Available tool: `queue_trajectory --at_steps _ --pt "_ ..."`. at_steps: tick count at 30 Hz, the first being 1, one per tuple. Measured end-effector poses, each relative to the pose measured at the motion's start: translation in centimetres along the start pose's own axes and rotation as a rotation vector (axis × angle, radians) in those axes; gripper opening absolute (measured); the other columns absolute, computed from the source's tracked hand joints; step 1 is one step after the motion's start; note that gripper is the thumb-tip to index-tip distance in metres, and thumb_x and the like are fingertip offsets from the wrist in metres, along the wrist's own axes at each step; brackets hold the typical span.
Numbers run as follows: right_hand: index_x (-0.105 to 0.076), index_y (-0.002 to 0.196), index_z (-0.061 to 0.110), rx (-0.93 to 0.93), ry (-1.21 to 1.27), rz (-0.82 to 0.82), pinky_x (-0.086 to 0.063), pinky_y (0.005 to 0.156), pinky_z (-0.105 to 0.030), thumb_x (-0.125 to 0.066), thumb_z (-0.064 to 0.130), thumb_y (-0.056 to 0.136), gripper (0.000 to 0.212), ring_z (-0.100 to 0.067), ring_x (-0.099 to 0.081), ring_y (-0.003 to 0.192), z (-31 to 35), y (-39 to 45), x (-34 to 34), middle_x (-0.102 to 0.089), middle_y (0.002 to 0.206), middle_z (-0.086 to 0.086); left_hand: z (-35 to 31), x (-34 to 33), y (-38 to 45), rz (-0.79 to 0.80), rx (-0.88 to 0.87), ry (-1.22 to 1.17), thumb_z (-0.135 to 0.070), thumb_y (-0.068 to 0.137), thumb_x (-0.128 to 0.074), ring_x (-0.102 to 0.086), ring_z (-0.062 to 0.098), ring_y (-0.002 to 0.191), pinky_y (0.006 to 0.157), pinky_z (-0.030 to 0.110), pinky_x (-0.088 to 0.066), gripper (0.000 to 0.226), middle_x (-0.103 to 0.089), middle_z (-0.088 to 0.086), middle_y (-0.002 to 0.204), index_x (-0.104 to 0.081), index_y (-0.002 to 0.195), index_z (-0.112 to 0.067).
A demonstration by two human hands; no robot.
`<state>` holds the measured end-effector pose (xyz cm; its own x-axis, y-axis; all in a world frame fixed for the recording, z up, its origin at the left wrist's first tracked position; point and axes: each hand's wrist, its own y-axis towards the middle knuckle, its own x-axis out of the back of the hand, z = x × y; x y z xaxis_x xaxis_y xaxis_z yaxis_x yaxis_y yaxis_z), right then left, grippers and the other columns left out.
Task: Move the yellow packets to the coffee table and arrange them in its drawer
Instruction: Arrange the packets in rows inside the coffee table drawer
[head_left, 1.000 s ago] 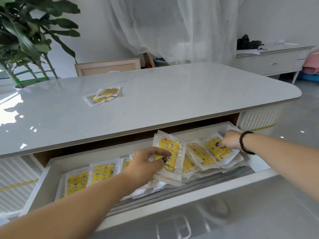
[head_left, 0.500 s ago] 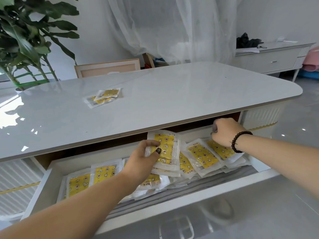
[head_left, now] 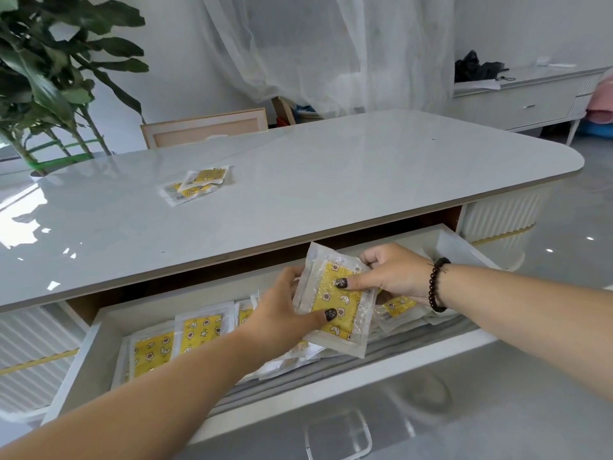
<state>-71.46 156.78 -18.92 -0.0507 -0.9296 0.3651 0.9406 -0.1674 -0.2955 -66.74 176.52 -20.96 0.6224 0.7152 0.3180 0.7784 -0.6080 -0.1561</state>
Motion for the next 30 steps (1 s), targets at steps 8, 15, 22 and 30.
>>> queue_trajectory --at_steps 8,15,22,30 --pt "-0.060 0.109 -0.005 -0.003 0.133 -0.084 -0.059 0.066 -0.035 -0.078 0.032 0.076 0.053 -0.023 -0.071 0.076 1.2 -0.1 -0.8 -0.073 0.091 -0.013 -0.9 1.0 -0.9 0.041 0.020 -0.061 -0.013 0.084 -0.066 -0.069 0.029 0.102 0.092 0.058 -0.051 0.045 -0.069 0.002 0.115 -0.055 0.124 -0.032" --pt "-0.061 0.091 0.003 -0.047 0.433 0.210 -0.059 0.060 -0.028 -0.065 0.008 0.086 0.008 -0.019 -0.066 0.063 3.8 -2.4 -4.8 -0.068 0.083 -0.013 -0.5 7.0 -5.0 0.043 0.164 -0.118 0.001 0.092 -0.057 -0.071 0.026 0.097 0.073 0.031 -0.058 0.033 -0.073 0.009 0.109 -0.057 0.122 -0.012" --pt "-0.057 0.101 0.002 -0.108 0.306 0.265 -0.056 0.054 -0.029 -0.062 0.004 0.089 0.013 -0.020 -0.064 0.063 6.2 -0.7 -11.8 -0.066 0.084 -0.014 1.1 10.8 -7.3 -0.104 0.324 -0.190 0.003 0.090 -0.058 -0.072 0.028 0.092 0.080 0.038 -0.058 0.030 -0.075 0.013 0.103 -0.057 0.119 -0.005" --pt "-0.054 0.089 0.002 -0.210 0.180 0.299 -0.053 0.090 -0.045 -0.059 0.003 0.091 0.005 -0.027 -0.066 0.083 9.1 3.8 -18.8 -0.067 0.094 -0.016 1.8 15.9 -6.6 -0.172 0.536 0.029 -0.006 0.085 -0.070 -0.070 0.031 0.097 0.089 0.044 -0.056 0.029 -0.070 0.018 0.107 -0.057 0.111 -0.002"
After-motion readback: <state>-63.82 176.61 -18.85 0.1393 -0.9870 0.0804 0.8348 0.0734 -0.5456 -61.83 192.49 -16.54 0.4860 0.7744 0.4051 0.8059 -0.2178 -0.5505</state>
